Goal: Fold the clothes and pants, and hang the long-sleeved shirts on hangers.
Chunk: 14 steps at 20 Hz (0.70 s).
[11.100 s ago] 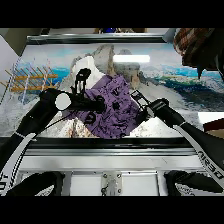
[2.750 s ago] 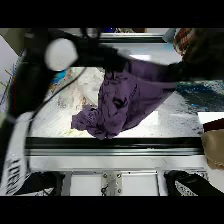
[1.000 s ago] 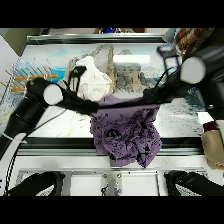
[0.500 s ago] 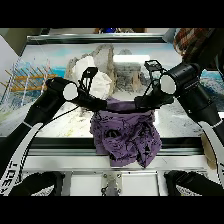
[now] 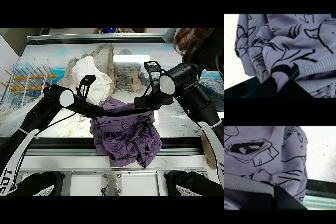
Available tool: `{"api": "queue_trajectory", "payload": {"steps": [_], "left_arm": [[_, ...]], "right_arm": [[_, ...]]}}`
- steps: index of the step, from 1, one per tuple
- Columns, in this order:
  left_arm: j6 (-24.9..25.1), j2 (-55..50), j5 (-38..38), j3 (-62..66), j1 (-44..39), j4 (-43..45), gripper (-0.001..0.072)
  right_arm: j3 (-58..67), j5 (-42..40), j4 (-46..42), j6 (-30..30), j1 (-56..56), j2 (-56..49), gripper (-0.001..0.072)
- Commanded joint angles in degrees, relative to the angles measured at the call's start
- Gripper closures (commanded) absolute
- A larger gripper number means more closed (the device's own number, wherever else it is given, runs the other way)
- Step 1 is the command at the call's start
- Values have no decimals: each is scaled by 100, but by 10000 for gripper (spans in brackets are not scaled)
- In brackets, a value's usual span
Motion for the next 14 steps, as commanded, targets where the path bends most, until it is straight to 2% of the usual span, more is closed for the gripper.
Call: {"api": "queue_trajectory", "payload": {"steps": [1,2,8,14], "left_arm": [[474,94,243,-173,20,-619,378],[542,96,212,-107,26,-748,130],[789,96,-546,1215,306,-774,126],[898,94,-730,1792,1486,-448,127]], "right_arm": [[-2,37,24,4,7,-2,691],[-4,50,24,2,7,-2,691],[-2,61,22,0,7,-2,691],[-2,61,22,2,7,-9,691]]}}
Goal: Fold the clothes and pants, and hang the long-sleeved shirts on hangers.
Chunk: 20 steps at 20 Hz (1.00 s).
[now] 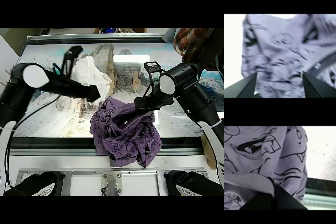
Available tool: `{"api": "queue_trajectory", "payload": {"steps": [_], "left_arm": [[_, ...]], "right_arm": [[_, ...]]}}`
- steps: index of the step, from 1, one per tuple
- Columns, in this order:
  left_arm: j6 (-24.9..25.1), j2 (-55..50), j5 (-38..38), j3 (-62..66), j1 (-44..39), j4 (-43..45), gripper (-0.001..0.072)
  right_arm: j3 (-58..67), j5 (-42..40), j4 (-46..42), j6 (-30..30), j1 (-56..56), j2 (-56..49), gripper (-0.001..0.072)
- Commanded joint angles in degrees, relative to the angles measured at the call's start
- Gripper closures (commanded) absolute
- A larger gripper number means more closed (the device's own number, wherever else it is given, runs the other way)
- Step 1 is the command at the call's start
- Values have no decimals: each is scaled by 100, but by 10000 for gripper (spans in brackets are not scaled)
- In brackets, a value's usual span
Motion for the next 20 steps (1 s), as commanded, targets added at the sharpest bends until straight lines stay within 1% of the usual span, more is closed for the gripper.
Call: {"api": "queue_trajectory", "payload": {"steps": [1,3,5,7,8,11,13,16,18,20], "left_arm": [[57,4,-107,160,763,420,127],[52,4,-24,-28,1187,1088,127],[48,4,219,-337,1532,2024,126],[48,0,688,-741,1884,2861,125],[48,-22,1012,-925,2074,3086,125],[52,-354,1956,-1290,2743,3167,126],[52,-837,2194,-1180,3027,3169,126],[57,-1626,2509,-793,3158,3241,126],[52,-2173,2664,-461,3154,3735,126],[52,-2656,2682,-142,3158,3884,127]], "right_arm": [[-2,2,4,0,7,-7,691],[-2,0,7,0,7,-7,691],[-2,2,4,0,7,-9,691],[-2,2,4,0,7,-9,691],[-2,2,4,0,7,-9,691],[-4,2,4,0,7,-9,691],[-4,2,7,0,7,-9,691],[-2,2,4,0,7,-13,690],[-2,2,4,0,7,-17,691],[-2,2,4,0,7,-20,690]]}}
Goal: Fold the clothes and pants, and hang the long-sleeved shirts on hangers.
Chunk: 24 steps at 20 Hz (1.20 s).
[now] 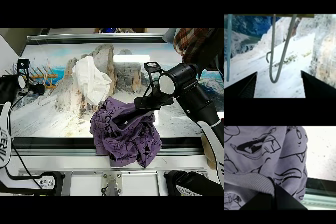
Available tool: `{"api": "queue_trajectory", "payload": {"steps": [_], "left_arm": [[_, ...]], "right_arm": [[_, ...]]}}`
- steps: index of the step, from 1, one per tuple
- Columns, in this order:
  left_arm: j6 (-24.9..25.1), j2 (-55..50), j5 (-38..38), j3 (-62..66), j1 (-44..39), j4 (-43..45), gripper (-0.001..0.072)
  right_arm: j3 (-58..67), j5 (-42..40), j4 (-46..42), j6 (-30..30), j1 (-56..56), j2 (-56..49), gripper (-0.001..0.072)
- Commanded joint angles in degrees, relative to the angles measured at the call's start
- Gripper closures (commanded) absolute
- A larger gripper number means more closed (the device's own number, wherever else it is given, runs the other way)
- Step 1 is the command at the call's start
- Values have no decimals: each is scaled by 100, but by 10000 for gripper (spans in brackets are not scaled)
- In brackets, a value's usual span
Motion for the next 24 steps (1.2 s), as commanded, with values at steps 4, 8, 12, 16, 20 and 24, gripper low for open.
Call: {"api": "queue_trajectory", "payload": {"steps": [4,8,12,16,20,24], "left_arm": [[-4,-1499,247,901,66,442,126],[79,-2068,238,1423,68,442,127],[76,-2339,254,1589,68,686,127],[74,-2535,188,1589,74,717,127],[72,-2566,192,1589,44,717,231],[72,-2566,184,1589,44,715,631]], "right_arm": [[-2,2,2,0,7,-4,691],[-4,0,2,0,7,-4,691],[-2,2,2,-2,7,-4,691],[-2,2,2,0,7,-15,691],[-4,2,2,0,7,-70,691],[-4,0,2,0,7,-116,690]]}}
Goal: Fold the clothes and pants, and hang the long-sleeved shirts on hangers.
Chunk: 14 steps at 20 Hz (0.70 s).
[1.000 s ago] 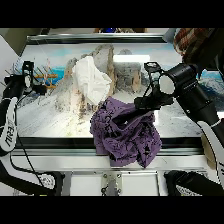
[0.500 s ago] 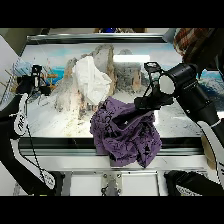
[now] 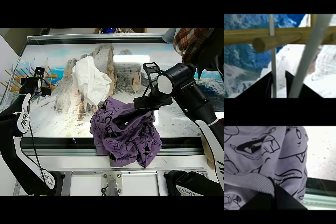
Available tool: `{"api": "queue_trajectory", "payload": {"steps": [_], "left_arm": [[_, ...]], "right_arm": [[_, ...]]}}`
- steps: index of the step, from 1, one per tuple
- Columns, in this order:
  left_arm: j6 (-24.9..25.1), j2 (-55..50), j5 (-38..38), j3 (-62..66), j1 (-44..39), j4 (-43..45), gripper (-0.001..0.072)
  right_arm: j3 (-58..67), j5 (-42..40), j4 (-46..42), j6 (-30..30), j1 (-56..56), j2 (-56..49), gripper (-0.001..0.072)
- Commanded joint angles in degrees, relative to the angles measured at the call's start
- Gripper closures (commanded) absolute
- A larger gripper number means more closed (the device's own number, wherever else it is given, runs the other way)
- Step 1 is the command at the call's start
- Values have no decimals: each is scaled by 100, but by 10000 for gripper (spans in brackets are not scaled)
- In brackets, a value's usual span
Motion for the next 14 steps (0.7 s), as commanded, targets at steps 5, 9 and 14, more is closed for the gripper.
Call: {"api": "queue_trajectory", "payload": {"steps": [5,9,14], "left_arm": [[-46,-7,-74,2,-9,-114,689],[-44,188,-160,2,-9,-109,690],[-44,890,-286,0,-37,-120,690]], "right_arm": [[0,2,0,0,7,-72,691],[-2,2,0,0,7,-90,690],[0,2,0,0,7,-90,691]]}}
